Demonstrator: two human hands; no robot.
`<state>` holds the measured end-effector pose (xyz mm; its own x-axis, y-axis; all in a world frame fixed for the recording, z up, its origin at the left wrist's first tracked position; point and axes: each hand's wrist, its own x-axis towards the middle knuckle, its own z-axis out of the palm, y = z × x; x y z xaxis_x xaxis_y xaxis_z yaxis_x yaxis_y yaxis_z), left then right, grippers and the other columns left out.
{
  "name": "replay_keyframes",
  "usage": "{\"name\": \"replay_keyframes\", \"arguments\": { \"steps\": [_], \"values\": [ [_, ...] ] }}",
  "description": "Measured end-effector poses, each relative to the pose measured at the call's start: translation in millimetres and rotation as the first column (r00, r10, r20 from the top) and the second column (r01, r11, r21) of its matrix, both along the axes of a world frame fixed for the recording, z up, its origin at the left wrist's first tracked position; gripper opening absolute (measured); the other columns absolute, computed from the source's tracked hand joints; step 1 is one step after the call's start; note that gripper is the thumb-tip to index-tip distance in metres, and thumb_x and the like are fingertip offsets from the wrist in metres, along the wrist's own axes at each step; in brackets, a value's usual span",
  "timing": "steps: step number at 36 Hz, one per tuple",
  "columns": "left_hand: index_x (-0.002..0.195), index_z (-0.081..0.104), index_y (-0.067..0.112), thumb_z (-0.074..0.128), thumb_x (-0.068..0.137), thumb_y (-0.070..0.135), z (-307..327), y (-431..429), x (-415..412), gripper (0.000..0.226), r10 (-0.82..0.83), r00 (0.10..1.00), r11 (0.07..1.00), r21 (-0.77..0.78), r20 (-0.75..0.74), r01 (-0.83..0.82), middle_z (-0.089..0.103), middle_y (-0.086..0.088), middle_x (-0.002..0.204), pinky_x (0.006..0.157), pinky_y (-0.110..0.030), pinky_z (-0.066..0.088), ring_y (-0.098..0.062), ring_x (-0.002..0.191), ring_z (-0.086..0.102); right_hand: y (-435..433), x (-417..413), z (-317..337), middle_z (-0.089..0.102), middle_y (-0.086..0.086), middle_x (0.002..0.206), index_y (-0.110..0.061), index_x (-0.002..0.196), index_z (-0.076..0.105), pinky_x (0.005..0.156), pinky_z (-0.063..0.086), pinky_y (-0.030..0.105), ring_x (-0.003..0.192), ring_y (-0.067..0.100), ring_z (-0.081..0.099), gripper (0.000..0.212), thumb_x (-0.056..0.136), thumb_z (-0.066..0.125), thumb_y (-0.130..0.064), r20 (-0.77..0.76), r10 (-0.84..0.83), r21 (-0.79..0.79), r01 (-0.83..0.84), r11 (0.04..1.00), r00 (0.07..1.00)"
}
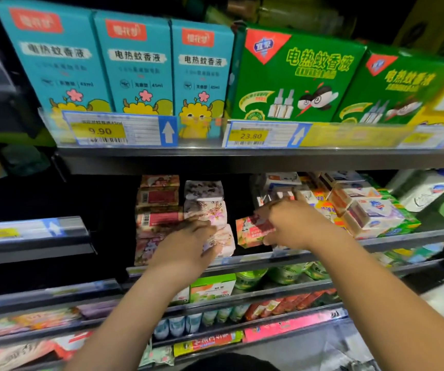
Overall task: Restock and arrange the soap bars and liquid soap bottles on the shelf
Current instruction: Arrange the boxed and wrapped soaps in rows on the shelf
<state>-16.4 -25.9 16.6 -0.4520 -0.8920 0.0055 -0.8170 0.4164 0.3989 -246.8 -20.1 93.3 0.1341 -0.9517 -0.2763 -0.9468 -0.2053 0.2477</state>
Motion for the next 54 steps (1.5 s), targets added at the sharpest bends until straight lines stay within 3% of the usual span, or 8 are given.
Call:
{"name": "replay_keyframes", "arguments": {
  "steps": [4, 9, 14, 21, 26, 39, 48, 54],
  "values": [
    [0.152, 0.033, 0.039, 0.041, 0.102, 0.051, 2.2, 0.7, 7.4, 0.052, -0.020, 0.998, 1.000, -0.021, 0.054, 0.021, 0.027, 0.020, 0.159, 0.116, -0.027, 0.027, -0.010, 0.146, 0.024, -12.5, 6.4, -20.8, 0.063, 0.005, 0.126, -0.029, 0.140, 0.048, 0.115, 0.024, 0.056, 0.121, 0.028, 0.055, 0.057, 0.088, 0.069, -0.042, 0.086, -0.014, 0.043, 0.011, 0.999, 0.996],
    [0.147, 0.042, 0.037, 0.043, 0.101, 0.051, 4.9, 1.4, 26.8, 0.048, 0.050, 0.998, 0.999, -0.016, 0.030, -0.050, 0.034, 0.018, 0.154, 0.108, -0.027, 0.036, -0.012, 0.136, 0.040, -26.7, 2.5, -34.1, 0.060, -0.003, 0.132, -0.037, 0.142, 0.046, 0.112, -0.008, 0.066, 0.135, 0.023, 0.040, 0.060, 0.086, 0.070, -0.039, 0.015, -0.068, 0.108, 0.066, 0.992, 0.998],
    [0.151, 0.032, 0.039, 0.037, 0.102, 0.052, -3.9, -10.4, 43.0, 0.051, 0.203, 0.978, 0.978, 0.036, 0.054, -0.205, 0.027, 0.010, 0.160, 0.115, -0.035, 0.033, -0.022, 0.142, 0.035, -38.6, 6.3, -34.3, 0.066, -0.004, 0.105, -0.027, 0.104, 0.065, 0.091, 0.036, 0.038, 0.103, 0.021, 0.053, 0.018, 0.089, 0.058, -0.019, 0.038, -0.023, 0.184, 0.016, 0.983, 0.999],
    [0.159, 0.009, 0.031, 0.026, 0.102, 0.058, -16.7, -19.2, 53.8, 0.065, 0.269, 0.943, 0.961, 0.012, 0.193, -0.277, -0.006, 0.002, 0.167, 0.124, -0.043, 0.003, -0.020, 0.154, -0.006, -61.9, 13.7, -9.9, 0.060, -0.012, 0.136, -0.036, 0.131, 0.060, 0.090, 0.047, 0.018, 0.114, 0.013, 0.058, 0.032, 0.099, 0.056, -0.035, 0.201, -0.096, 0.183, 0.059, 0.981, 0.975],
    [0.155, 0.022, 0.037, 0.028, 0.104, 0.050, -9.9, -13.0, 54.4, 0.053, 0.305, 0.919, 0.951, -0.019, 0.249, -0.310, 0.011, 0.003, 0.166, 0.116, -0.041, 0.022, -0.027, 0.150, 0.011, -76.7, 44.5, -18.5, 0.067, 0.000, 0.126, -0.030, 0.122, 0.067, 0.093, 0.045, 0.029, 0.115, 0.025, 0.061, 0.029, 0.097, 0.059, -0.041, 0.449, 0.091, -0.178, -0.011, 0.984, 0.889],
    [0.140, 0.042, 0.020, 0.049, 0.099, 0.028, 14.6, 15.8, 56.7, 0.042, 0.481, 0.810, 0.854, 0.031, 0.335, -0.520, 0.035, -0.007, 0.143, 0.083, -0.037, 0.045, -0.030, 0.129, 0.039, -112.5, 136.7, -37.4, 0.053, -0.007, 0.146, -0.037, 0.136, 0.057, 0.110, 0.037, 0.025, 0.132, 0.017, 0.050, 0.054, 0.088, 0.058, -0.061, 0.575, 0.192, -0.002, -0.233, 0.972, 0.795],
    [0.138, 0.047, 0.022, 0.049, 0.099, 0.021, 18.2, 14.0, 58.3, 0.039, 0.465, 0.808, 0.857, 0.046, 0.362, -0.513, 0.044, -0.007, 0.142, 0.087, -0.039, 0.043, -0.030, 0.132, 0.037, -121.7, 146.5, -35.1, 0.061, -0.001, 0.133, -0.034, 0.133, 0.055, 0.097, 0.048, 0.032, 0.115, 0.022, 0.059, 0.053, 0.084, 0.073, -0.043, 0.524, 0.170, 0.009, -0.204, 0.979, 0.835],
    [0.131, 0.054, 0.015, 0.047, 0.102, 0.022, 15.2, 8.5, 52.9, 0.030, 0.441, 0.810, 0.879, -0.002, 0.385, -0.477, 0.052, -0.011, 0.135, 0.087, -0.037, 0.042, -0.031, 0.126, 0.044, -129.2, 154.4, -32.6, 0.061, 0.001, 0.113, -0.017, 0.125, 0.059, 0.065, 0.037, 0.012, 0.095, 0.017, 0.054, 0.046, 0.083, 0.077, -0.016, 0.543, 0.173, 0.067, -0.248, 0.966, 0.822]
  ]
}}
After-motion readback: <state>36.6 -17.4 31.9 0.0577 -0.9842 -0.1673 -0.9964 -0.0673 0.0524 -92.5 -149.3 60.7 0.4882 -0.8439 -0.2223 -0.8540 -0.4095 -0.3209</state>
